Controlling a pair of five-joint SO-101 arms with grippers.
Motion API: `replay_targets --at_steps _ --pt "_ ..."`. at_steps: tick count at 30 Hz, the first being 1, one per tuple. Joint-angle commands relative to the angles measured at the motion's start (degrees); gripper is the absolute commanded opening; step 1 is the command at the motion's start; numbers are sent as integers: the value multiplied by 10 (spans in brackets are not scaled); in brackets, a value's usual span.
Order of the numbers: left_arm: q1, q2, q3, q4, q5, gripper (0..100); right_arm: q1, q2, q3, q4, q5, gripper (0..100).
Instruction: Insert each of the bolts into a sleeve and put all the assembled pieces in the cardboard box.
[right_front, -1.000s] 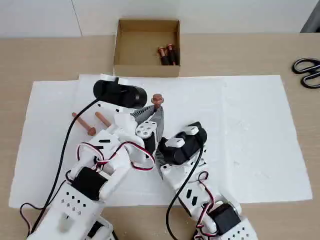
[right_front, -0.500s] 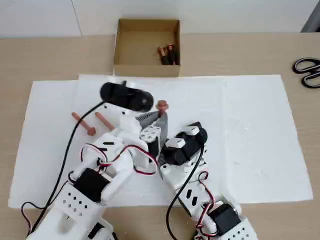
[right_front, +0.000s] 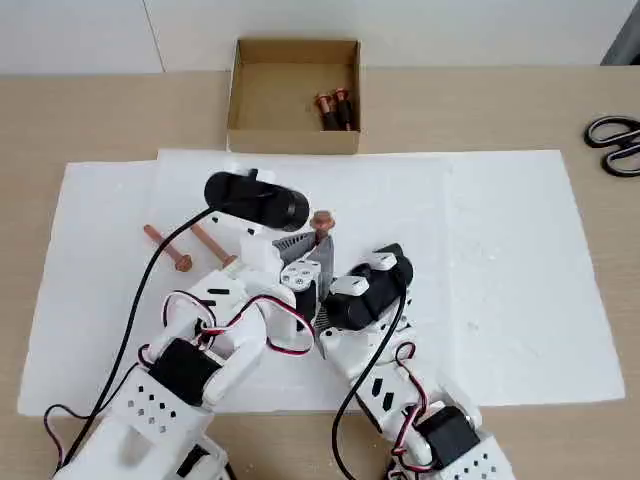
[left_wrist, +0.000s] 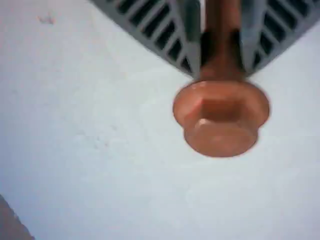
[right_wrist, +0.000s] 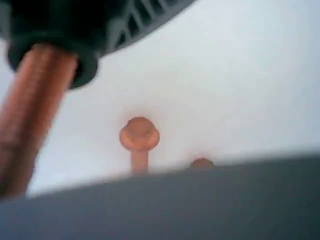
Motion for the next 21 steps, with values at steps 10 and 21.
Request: replay_targets --at_steps 10,21 --pt "-5 -11 -3 38 0 8 22 -15 -6 -18 -4 4" --pt "-2 -8 -3 69 -24 8 21 -15 -6 -18 -4 4"
